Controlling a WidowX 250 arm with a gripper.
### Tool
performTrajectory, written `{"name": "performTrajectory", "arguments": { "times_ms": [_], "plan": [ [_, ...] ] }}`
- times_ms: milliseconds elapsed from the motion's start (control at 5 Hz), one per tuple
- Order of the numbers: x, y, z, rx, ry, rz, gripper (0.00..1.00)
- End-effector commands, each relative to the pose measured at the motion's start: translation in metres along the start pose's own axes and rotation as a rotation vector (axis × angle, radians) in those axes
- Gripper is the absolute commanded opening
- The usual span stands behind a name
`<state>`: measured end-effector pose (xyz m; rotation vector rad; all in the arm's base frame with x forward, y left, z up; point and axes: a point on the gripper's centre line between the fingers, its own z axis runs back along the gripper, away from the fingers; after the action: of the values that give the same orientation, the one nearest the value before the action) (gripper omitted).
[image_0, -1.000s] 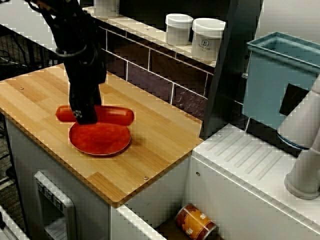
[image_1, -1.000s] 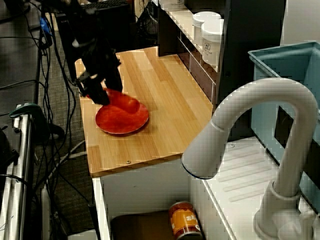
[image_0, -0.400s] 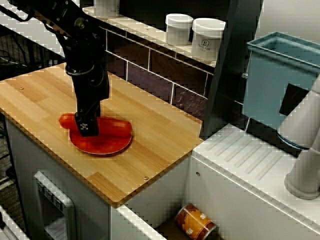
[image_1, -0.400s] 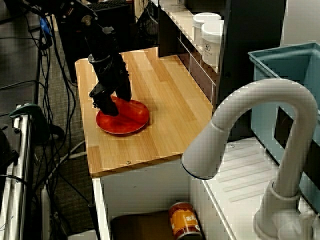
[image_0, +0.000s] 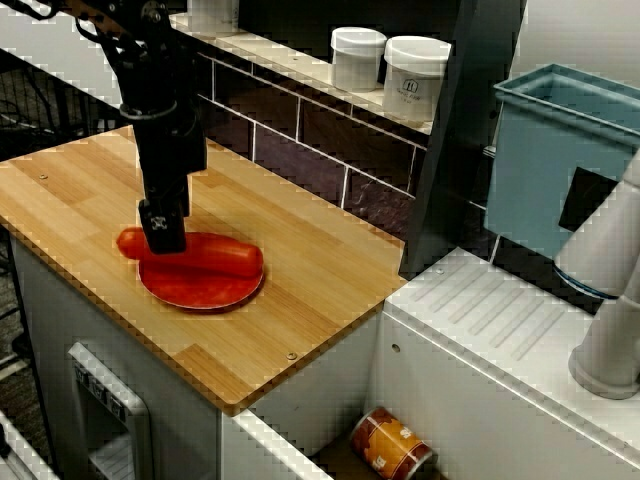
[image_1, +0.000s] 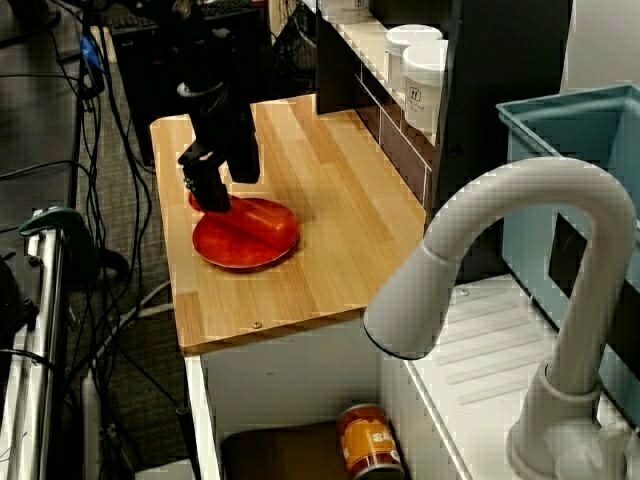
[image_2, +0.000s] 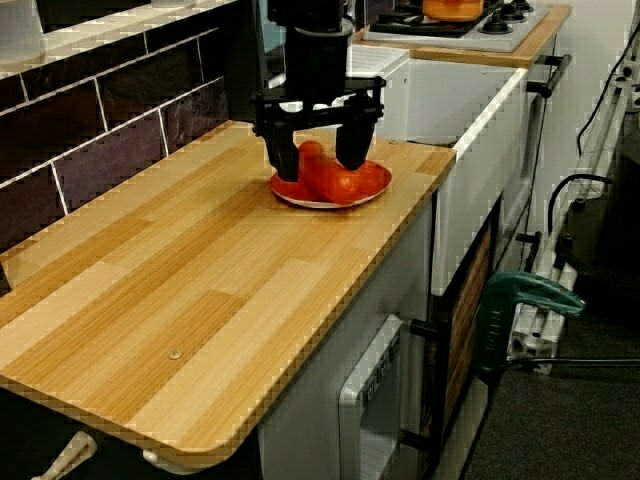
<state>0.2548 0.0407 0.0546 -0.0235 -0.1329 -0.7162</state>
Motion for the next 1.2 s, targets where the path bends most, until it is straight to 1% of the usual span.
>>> {"name": "performTrajectory", "arguments": {
  "times_ms": [0, 200, 400, 600, 800, 1000],
  "plan": [
    [0.0, 0.019, 0.044, -0.02, -0.069, 0.009, 1.0],
    [0.002, 0.015, 0.048, -0.052, -0.062, -0.017, 1.0],
    [0.009, -0.001, 0.045, -0.04, -0.053, -0.061, 1.0],
    [0.016, -0.014, 0.036, -0.032, -0.043, -0.073, 1.0],
    [0.021, -0.015, 0.02, -0.003, -0.035, -0.051, 1.0],
    [0.02, -0.006, 0.006, 0.02, -0.017, -0.004, 1.0]
  ]
}}
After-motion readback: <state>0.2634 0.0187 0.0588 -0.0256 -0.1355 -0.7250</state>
